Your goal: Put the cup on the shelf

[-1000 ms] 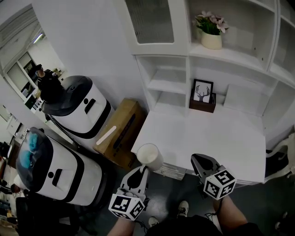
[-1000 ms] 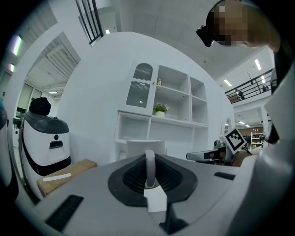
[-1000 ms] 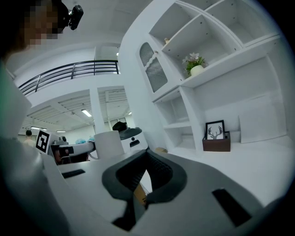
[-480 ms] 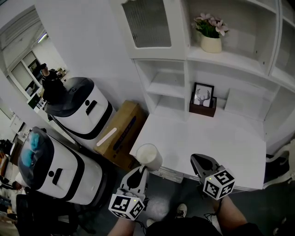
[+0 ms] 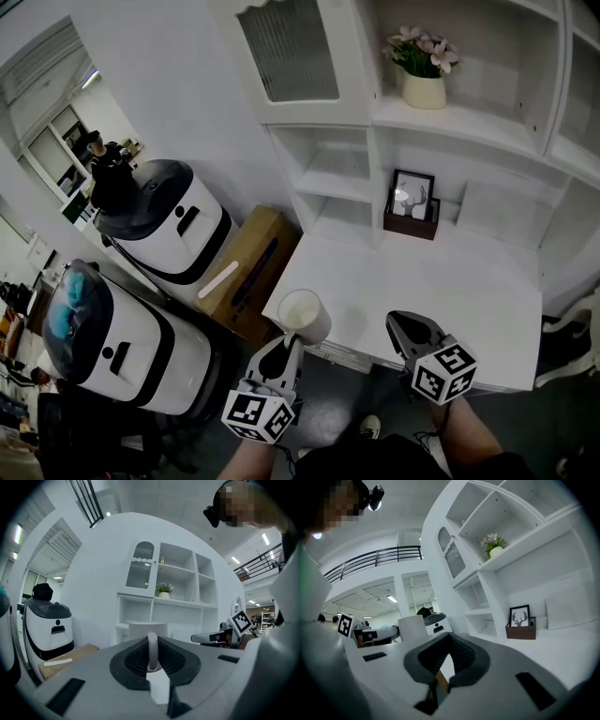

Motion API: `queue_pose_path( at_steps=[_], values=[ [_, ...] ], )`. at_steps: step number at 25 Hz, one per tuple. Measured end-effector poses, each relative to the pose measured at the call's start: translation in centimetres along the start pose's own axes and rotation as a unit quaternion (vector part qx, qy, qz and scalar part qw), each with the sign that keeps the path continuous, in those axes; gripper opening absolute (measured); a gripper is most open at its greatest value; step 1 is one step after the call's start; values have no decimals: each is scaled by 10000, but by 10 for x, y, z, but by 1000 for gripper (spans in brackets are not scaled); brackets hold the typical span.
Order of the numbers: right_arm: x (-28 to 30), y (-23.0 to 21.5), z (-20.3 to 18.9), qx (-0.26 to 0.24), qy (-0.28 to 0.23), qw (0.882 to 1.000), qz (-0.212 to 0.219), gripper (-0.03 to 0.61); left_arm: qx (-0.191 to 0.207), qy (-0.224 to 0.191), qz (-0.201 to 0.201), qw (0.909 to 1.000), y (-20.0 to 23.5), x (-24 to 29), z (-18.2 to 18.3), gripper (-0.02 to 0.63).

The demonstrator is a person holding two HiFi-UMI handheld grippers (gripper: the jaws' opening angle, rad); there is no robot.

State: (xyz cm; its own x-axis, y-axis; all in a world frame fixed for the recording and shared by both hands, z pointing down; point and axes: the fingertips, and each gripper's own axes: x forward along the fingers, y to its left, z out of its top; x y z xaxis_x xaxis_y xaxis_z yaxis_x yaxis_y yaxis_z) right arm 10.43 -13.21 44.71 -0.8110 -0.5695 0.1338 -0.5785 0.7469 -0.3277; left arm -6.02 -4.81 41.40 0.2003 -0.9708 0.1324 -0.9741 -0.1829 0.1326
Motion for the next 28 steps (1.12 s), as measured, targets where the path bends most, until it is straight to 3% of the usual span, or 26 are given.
queue_pose_path(
  at_steps=[28],
  values=[
    [2, -26, 1, -3, -20, 9998, -208, 3, 139, 4, -226, 9996, 0, 53, 9, 37]
  ],
)
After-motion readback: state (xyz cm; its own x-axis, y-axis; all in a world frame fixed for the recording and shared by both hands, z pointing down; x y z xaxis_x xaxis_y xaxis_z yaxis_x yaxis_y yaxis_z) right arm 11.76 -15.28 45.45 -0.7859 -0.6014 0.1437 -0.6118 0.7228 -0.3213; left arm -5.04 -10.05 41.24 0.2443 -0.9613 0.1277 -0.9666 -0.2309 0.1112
